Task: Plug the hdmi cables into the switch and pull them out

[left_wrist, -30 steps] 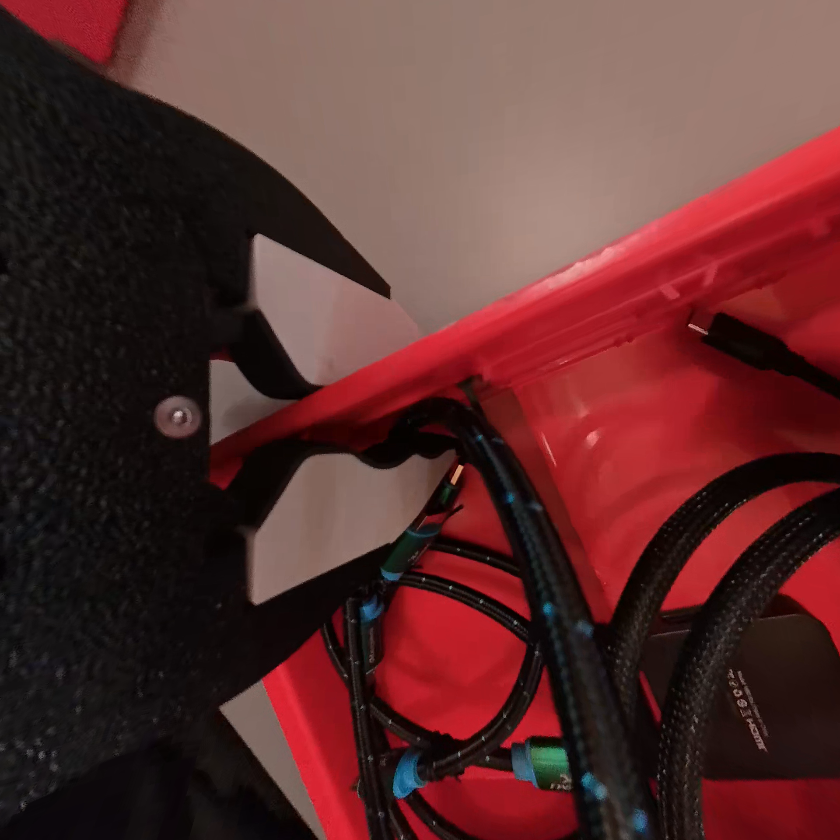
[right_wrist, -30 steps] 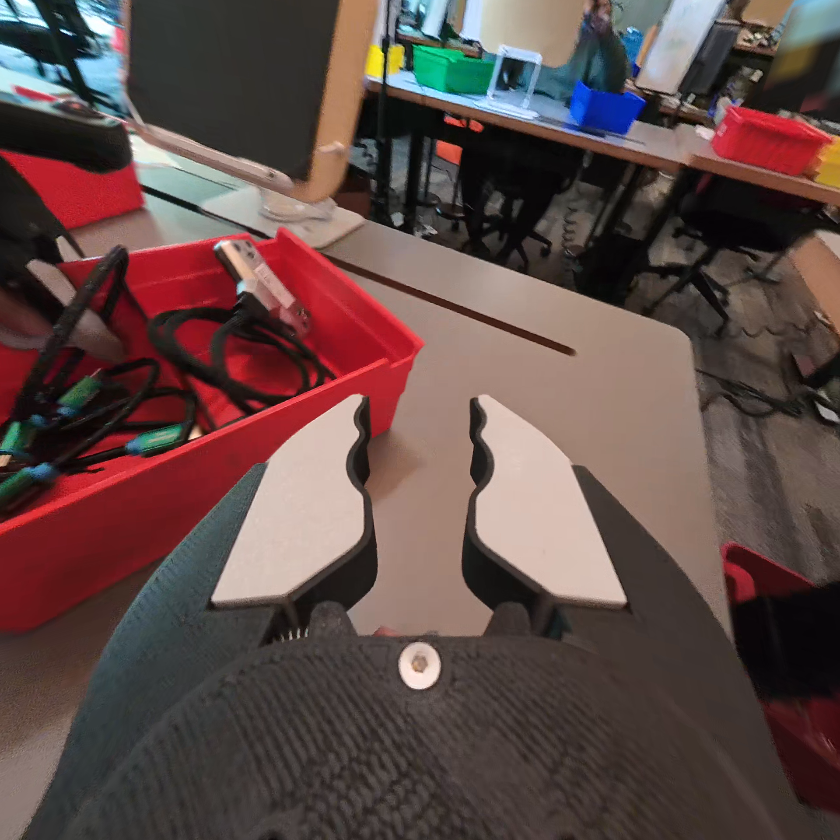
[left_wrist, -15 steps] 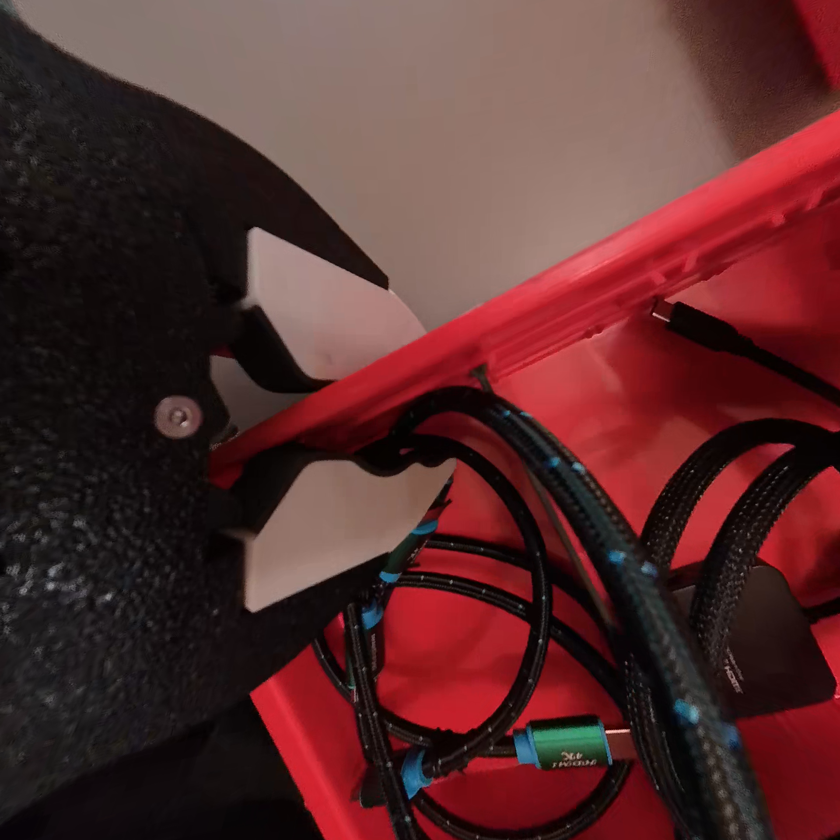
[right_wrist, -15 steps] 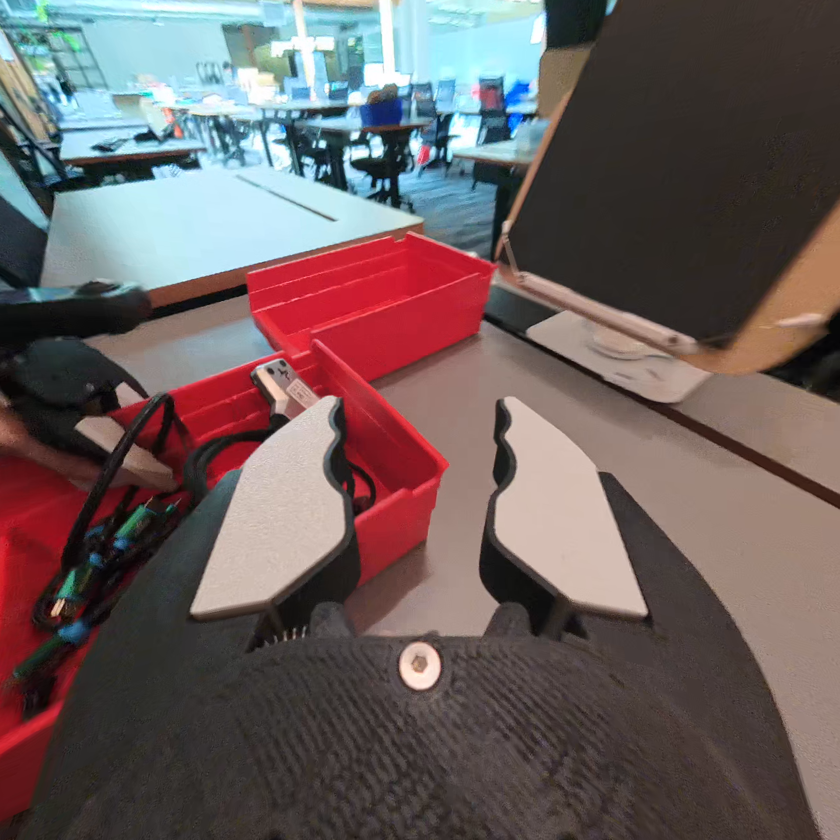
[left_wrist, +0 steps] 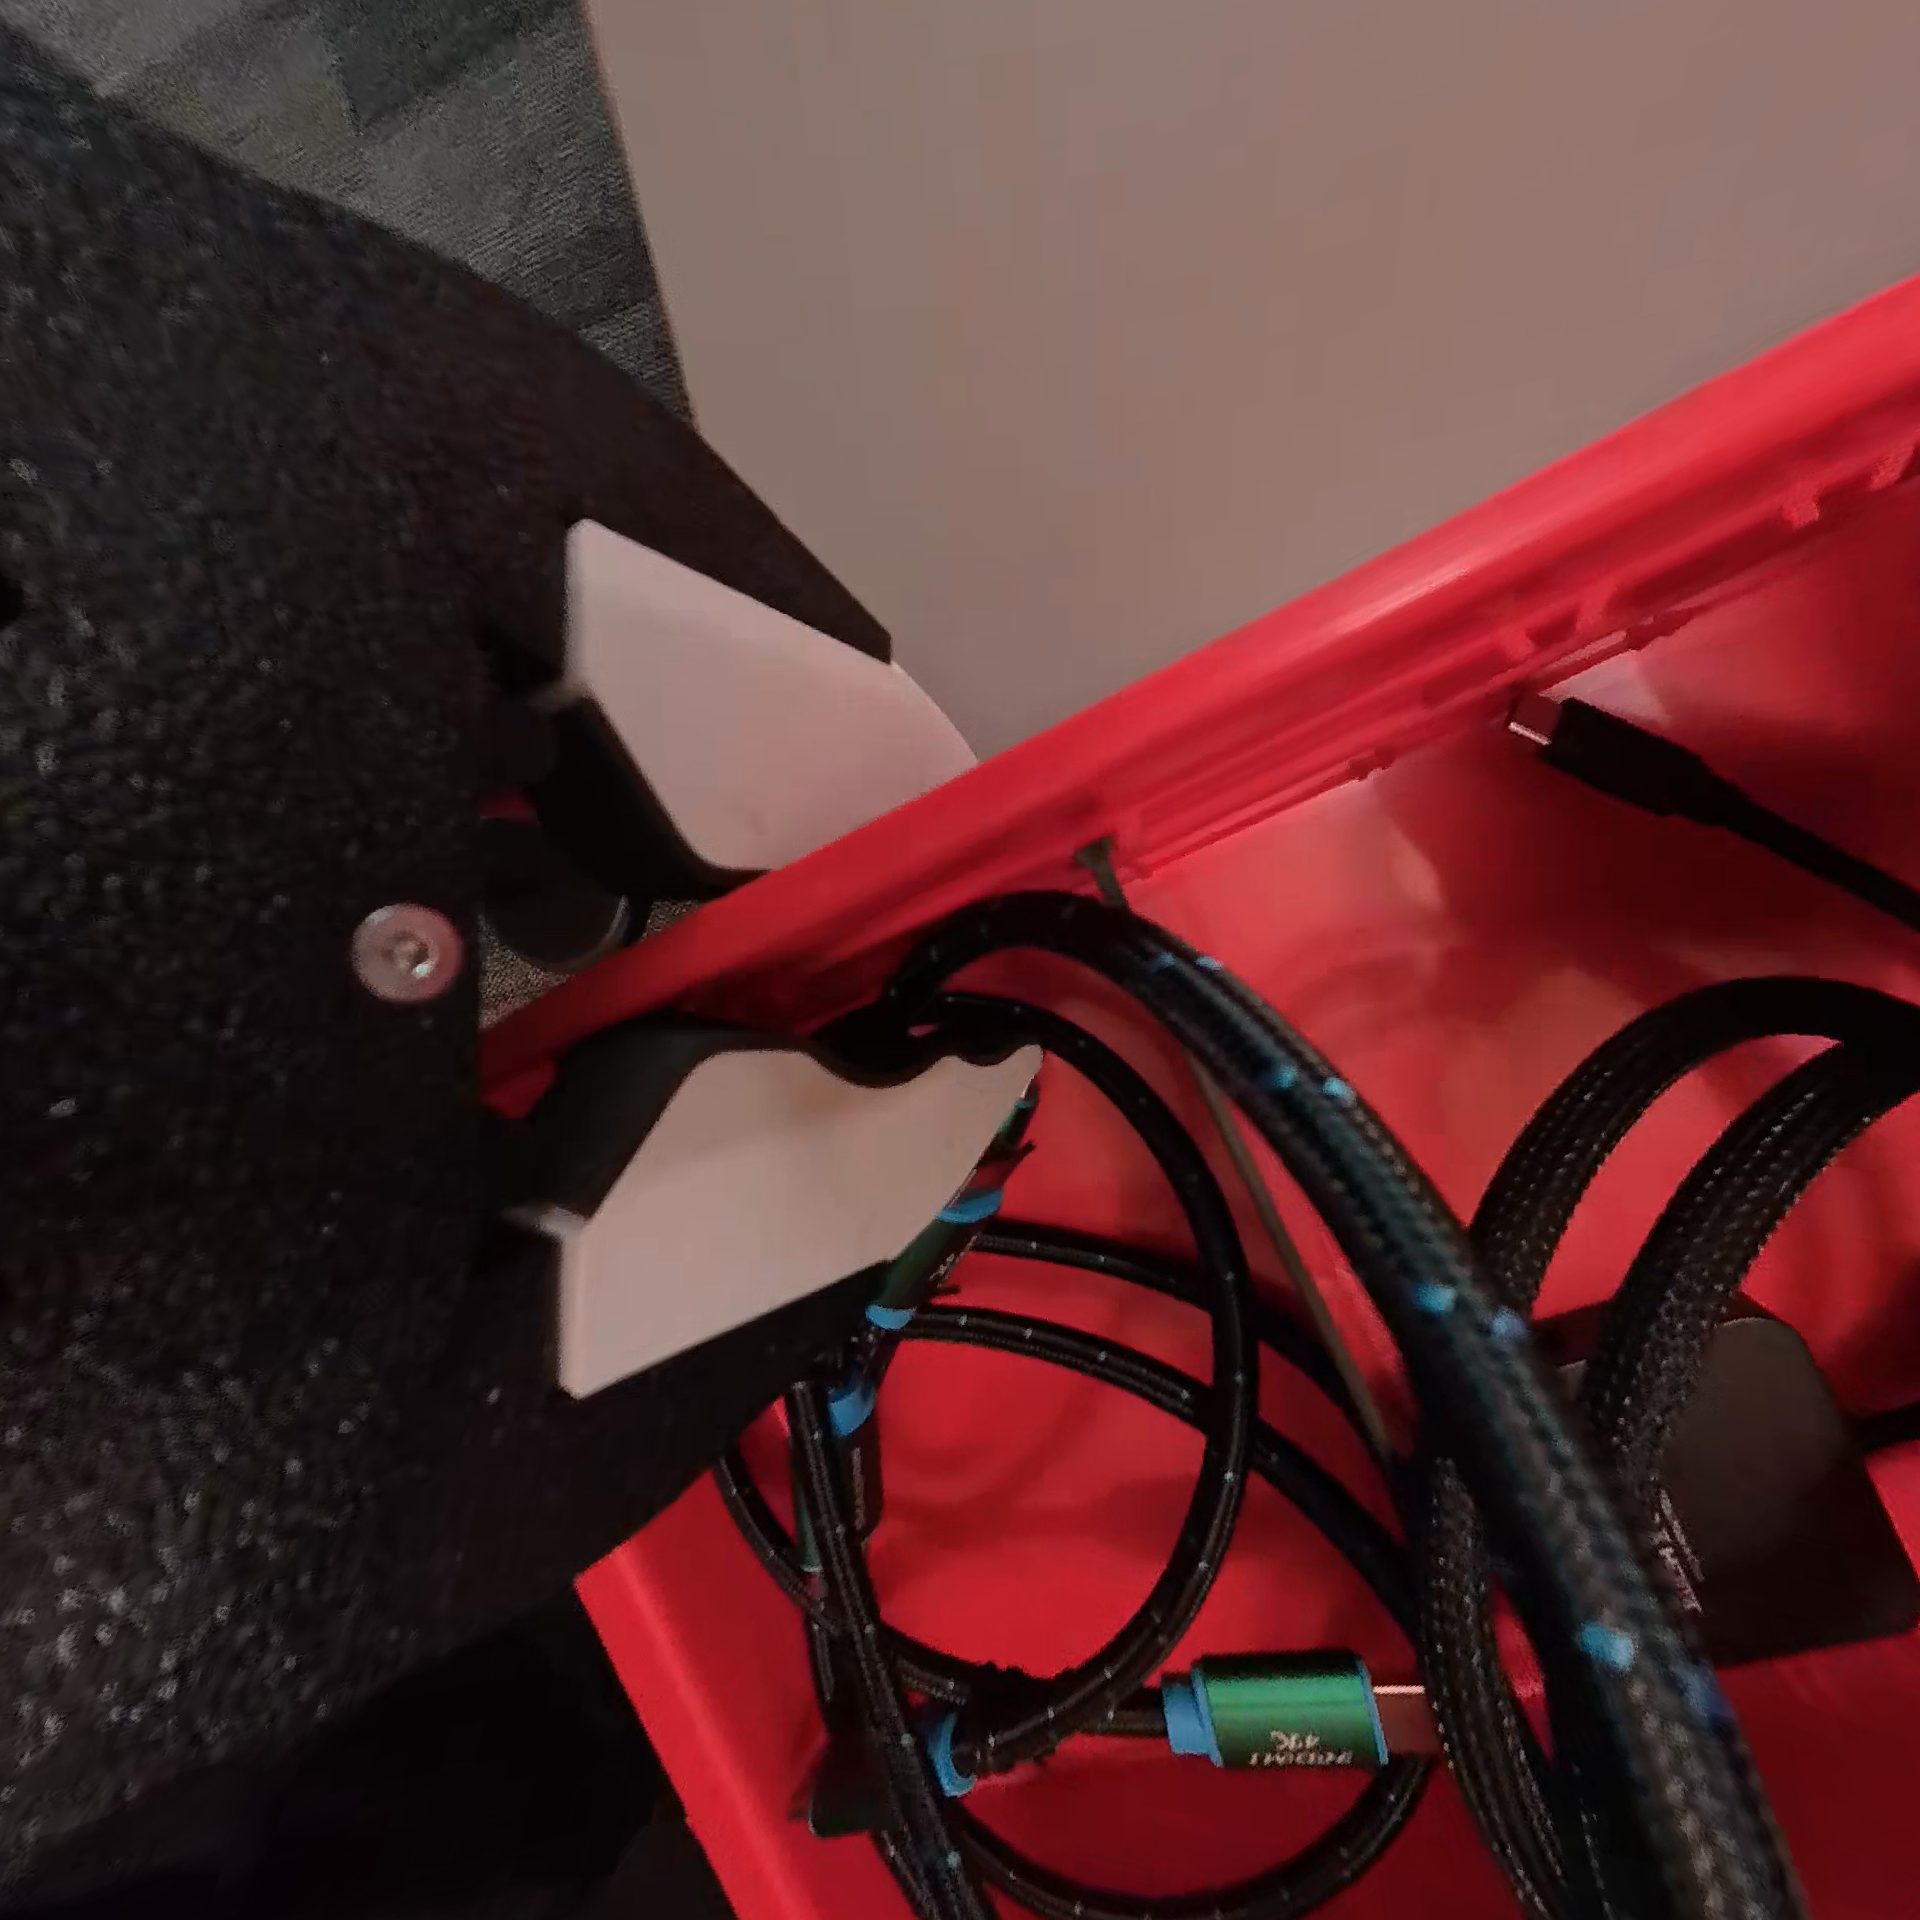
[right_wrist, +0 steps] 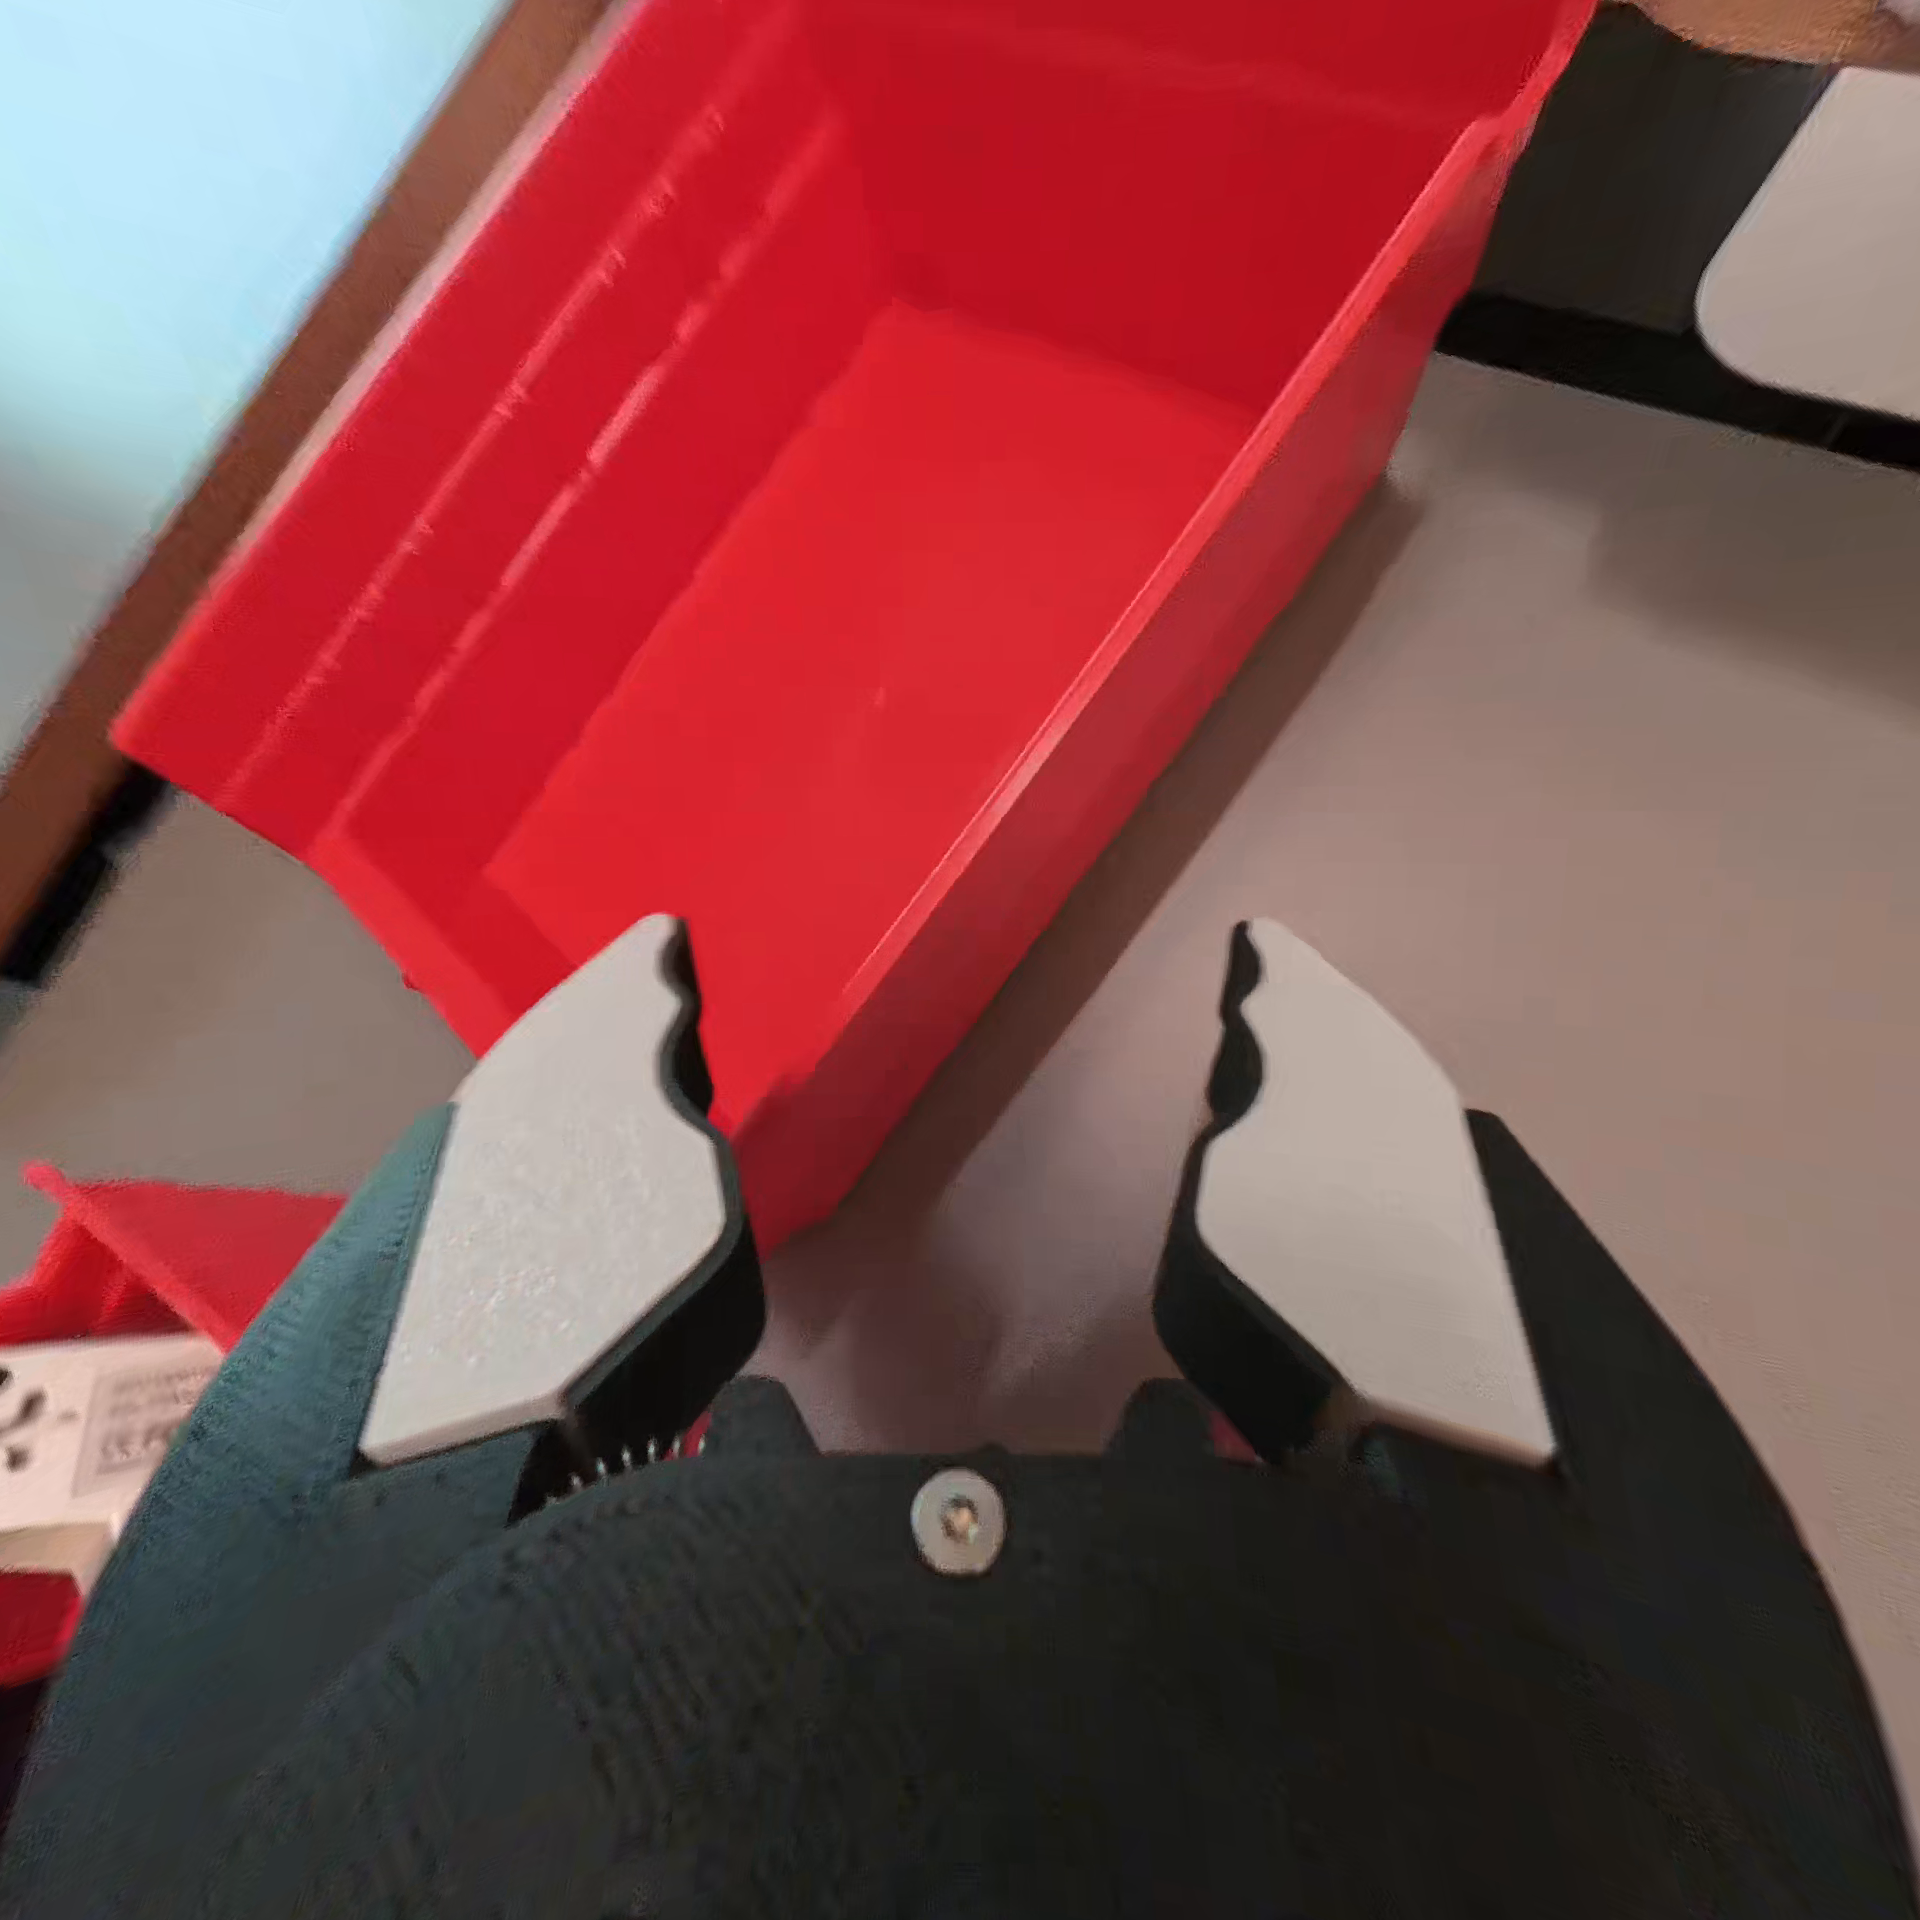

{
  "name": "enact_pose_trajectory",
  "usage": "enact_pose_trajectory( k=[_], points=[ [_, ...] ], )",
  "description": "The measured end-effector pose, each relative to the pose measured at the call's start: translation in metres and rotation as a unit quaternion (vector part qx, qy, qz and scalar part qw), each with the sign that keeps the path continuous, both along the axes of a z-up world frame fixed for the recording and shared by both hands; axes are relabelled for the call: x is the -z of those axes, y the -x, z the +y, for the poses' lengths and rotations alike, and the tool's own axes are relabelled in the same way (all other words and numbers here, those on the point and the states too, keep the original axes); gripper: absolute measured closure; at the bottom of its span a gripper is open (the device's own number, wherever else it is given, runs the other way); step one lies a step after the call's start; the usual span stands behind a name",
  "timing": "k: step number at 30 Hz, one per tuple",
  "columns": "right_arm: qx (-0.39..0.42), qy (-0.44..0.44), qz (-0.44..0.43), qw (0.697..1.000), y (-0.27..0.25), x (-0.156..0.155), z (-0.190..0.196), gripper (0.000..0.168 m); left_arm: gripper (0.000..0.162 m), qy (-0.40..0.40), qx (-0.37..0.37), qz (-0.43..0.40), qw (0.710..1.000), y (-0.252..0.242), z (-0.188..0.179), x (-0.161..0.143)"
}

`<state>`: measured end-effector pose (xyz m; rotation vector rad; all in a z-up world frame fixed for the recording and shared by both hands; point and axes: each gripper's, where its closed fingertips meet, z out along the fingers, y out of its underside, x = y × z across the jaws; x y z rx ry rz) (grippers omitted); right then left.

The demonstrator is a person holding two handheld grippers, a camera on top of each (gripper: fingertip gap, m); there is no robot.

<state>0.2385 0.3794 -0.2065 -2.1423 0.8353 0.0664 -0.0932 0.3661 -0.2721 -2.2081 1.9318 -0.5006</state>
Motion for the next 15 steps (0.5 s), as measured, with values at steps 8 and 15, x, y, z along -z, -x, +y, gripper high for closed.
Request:
enact_pose_trajectory(
  k=[8, 15],
  points=[
    [0.053, -0.068, 0.061, 0.994, 0.004, -0.007, 0.042, 0.097, 0.138, 0.001, -0.087, -0.004, 0.996, 0.044, 0.042, 0.0],
    [0.06, 0.064, -0.029, 0.996, -0.004, 0.023, 0.054, 0.093, 0.137, 0.003, -0.095, -0.008, 0.995, 0.048, 0.046, -0.001]
  ],
)
